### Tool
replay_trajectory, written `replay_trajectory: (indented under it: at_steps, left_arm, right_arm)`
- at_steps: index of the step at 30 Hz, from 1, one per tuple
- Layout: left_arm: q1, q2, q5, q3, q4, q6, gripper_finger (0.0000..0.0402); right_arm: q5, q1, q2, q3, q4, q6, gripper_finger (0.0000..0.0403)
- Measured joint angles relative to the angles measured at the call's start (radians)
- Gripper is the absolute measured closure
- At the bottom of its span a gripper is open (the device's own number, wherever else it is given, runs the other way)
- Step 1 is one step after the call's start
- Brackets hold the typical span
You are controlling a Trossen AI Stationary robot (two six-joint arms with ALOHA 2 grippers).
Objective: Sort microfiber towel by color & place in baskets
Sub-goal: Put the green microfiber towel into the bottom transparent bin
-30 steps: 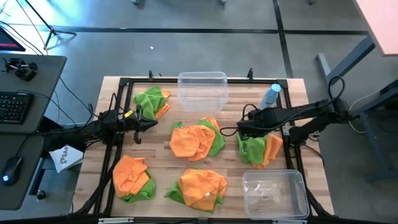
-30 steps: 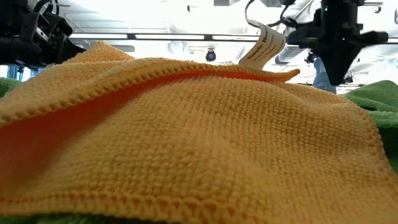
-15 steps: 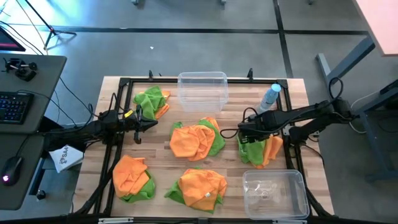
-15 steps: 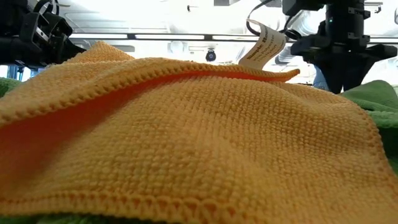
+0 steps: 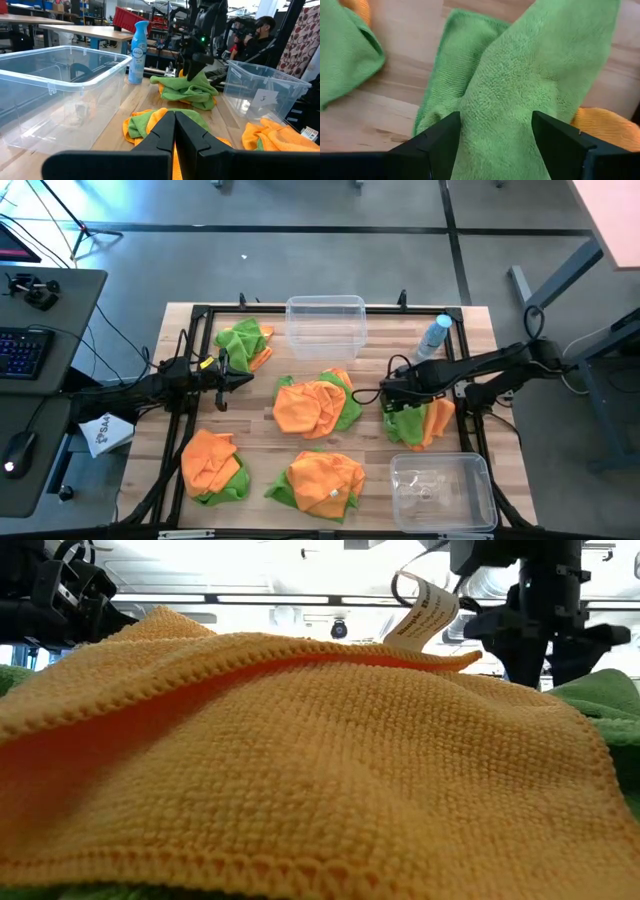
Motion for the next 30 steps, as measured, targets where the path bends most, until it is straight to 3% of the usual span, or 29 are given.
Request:
replay_trajectory:
  at_steps: [12,17,23,30]
  left_arm:
    - [0.000,0.000,0.000,0.000,0.000,0.000,0.0401]
    - [0.000,0.000,0.000,0.000,0.000,0.000,0.0401]
    - [0.000,0.000,0.000,0.000,0.000,0.000,0.0401]
    - [0.000,0.000,0.000,0.000,0.000,0.000,0.0401]
  right_arm:
    - [-0.040,0.005,0.034,-0.078,0.084,0.012,0.0175]
    - [-0.040,0.005,0.034,-0.069,0.086,0.012,0.0244]
    - [-0.041,0.005,0.029,-0.069,0.087,-0.016,0.0385]
    - [-0.013,0.005,-0.012,0.005,0.049,-0.033,0.0393]
